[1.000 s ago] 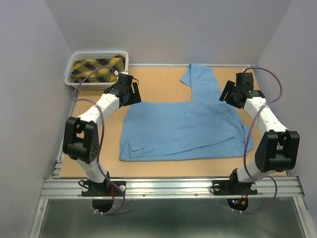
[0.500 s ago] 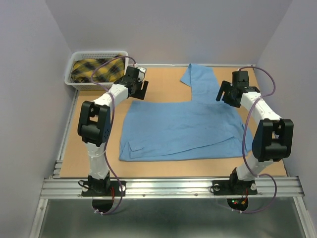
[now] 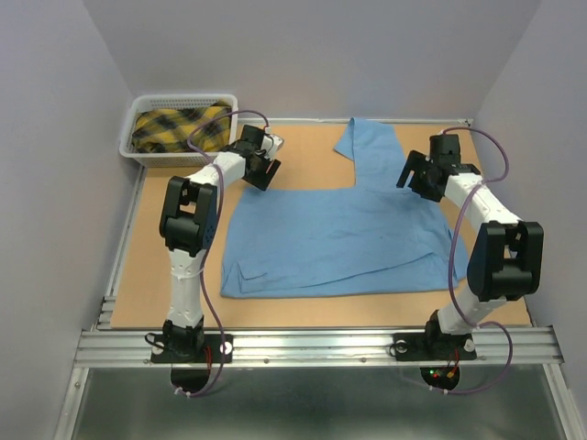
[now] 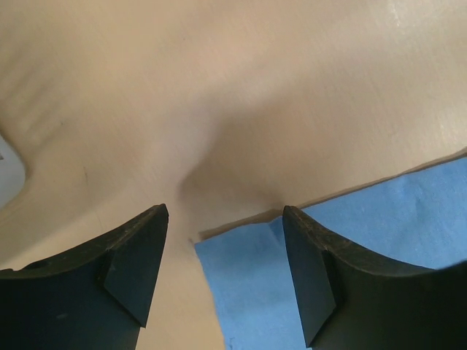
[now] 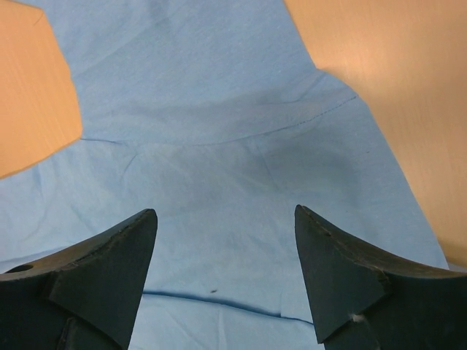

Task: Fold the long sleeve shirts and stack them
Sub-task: Fold the shirt

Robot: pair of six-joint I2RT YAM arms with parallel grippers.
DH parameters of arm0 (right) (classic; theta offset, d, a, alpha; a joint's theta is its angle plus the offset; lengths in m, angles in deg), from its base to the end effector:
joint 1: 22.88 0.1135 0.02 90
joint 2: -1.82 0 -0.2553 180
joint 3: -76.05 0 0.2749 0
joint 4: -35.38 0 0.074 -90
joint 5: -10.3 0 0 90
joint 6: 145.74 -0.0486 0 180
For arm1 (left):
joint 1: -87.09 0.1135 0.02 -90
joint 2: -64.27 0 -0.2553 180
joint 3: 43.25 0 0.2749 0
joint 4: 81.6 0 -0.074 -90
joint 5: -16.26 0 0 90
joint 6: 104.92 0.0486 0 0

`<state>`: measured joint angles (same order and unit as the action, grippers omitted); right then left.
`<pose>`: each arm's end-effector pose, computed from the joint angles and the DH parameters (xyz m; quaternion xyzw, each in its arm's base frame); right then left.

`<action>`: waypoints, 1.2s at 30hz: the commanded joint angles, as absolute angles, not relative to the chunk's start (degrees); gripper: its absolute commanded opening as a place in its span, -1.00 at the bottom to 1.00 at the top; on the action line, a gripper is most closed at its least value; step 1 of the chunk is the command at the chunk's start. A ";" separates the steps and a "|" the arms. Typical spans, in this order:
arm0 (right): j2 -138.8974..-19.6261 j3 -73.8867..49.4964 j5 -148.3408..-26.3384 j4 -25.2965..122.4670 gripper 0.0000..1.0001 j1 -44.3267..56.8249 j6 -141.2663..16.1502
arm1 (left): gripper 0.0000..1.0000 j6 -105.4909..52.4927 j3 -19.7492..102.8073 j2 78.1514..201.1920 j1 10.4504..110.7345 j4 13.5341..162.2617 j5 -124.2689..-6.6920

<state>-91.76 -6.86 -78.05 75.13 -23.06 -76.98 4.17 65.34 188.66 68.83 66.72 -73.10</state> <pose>0.3842 -0.0026 0.2229 0.1796 0.9235 0.0485 0.3353 0.4856 -0.1608 0.1590 0.3003 0.8822 -0.0026 0.3626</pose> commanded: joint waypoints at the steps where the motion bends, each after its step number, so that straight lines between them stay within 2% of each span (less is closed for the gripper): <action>1: -89.33 -5.82 -78.47 71.98 0.61 -23.14 -78.59 | 0.51 7.05 66.31 189.42 68.90 60.75 -68.99; 14: -87.74 -5.29 -77.59 71.98 0.61 -23.14 -77.80 | 0.51 7.05 65.25 185.30 70.13 57.24 -67.68; 20: -87.13 -4.85 -77.50 71.98 0.61 -23.14 -77.63 | 0.51 5.39 64.98 182.04 71.62 58.81 -61.53; 25: -87.04 -4.68 -77.85 71.98 0.61 -23.14 -77.89 | 0.51 5.03 65.25 181.25 71.89 58.11 -60.99; 36: -85.98 -4.68 -77.59 72.07 0.61 -23.14 -77.71 | 0.42 3.54 64.19 181.50 73.38 58.47 -58.97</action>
